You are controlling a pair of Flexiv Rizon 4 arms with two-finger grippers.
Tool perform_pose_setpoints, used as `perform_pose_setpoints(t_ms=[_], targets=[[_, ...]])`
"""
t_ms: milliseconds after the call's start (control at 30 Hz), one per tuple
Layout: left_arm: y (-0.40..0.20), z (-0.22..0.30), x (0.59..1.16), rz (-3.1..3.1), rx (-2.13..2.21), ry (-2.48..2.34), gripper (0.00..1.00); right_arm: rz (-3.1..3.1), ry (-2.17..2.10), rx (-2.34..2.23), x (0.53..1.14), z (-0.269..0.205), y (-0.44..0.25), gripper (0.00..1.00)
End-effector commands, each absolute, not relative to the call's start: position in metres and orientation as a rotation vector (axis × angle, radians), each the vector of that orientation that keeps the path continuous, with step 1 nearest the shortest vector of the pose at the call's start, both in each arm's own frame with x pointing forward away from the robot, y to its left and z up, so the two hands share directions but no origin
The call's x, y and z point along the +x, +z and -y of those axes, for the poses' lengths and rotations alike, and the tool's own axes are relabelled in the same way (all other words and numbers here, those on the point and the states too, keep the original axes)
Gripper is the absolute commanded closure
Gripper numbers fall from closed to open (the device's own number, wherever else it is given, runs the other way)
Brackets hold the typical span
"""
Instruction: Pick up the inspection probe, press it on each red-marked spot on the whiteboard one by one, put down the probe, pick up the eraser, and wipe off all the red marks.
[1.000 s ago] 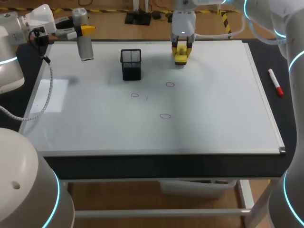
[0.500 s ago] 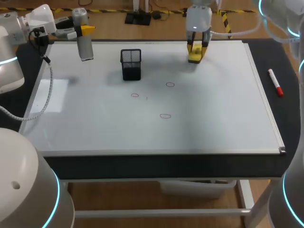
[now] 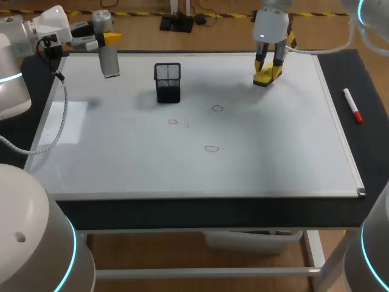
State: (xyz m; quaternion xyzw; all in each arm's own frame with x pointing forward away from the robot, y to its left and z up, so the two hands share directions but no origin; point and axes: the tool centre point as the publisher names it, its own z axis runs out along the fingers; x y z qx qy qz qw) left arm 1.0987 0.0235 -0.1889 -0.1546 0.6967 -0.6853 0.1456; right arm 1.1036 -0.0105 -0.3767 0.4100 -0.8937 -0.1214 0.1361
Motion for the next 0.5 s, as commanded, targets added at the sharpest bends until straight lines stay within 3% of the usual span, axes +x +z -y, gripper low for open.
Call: perform_pose_setpoints(t_ms=[33,500], targets=[[-0.188,-0.024,1.098,-2.006,-0.445,-1.972,1.00,2.798,0.267,1.291,1.077,0.030,-0.370,1.00],[-0.188,-0.024,1.098,-2.006,-0.445,-1.972,1.00,2.872,0.371,1.086,1.054,0.060,-0.371,1.00]])
